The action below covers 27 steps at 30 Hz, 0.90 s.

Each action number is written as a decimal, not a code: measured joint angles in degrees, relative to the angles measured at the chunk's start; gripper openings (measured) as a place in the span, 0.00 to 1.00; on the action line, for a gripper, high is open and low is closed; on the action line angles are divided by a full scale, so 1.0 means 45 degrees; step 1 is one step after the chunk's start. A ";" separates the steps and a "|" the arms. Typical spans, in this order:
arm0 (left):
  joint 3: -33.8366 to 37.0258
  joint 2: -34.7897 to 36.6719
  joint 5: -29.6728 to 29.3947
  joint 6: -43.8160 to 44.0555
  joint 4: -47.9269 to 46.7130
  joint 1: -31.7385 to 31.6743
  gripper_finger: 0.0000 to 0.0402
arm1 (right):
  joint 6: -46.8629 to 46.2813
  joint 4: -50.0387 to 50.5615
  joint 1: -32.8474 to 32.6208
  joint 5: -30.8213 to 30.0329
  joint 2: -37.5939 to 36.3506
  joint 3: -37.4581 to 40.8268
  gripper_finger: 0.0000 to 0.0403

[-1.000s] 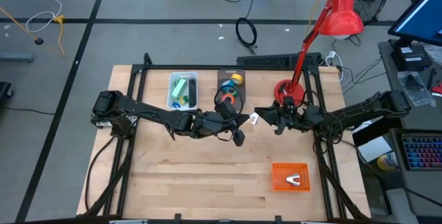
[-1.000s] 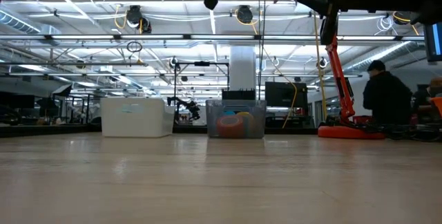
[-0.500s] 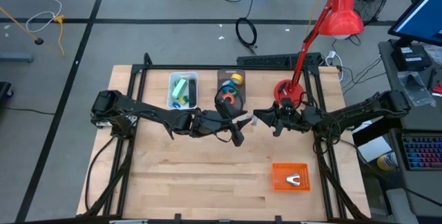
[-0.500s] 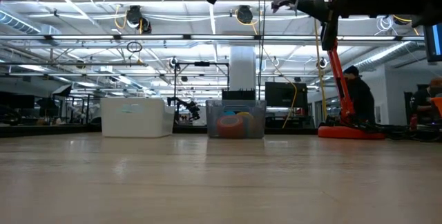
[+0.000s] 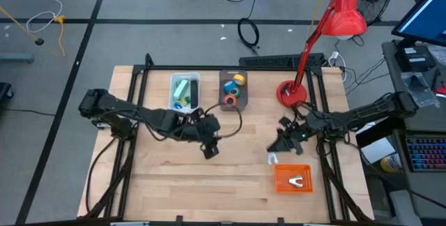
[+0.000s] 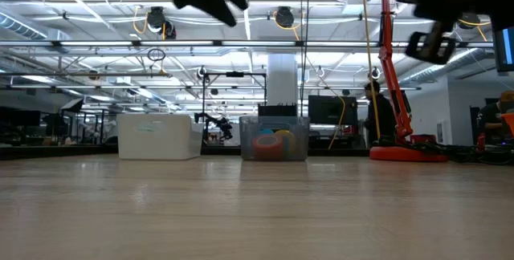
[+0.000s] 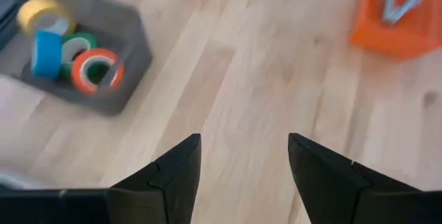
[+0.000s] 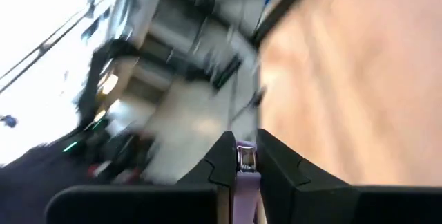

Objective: Pick and place Stapler, Stapler remover, tape
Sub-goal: Put the violet staple remover into the orange bin

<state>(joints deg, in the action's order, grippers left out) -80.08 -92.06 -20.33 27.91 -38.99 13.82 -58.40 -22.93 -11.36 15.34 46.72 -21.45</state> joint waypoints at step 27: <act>0.7802 0.3358 -0.1284 0.2248 0.8255 0.2070 0.55 | -0.4761 0.6146 -0.4169 -0.0747 0.2548 -0.0012 0.09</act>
<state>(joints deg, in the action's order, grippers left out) -44.97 -76.95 -26.11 38.02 -1.85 23.14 -79.83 4.73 -30.12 11.98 58.18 -21.51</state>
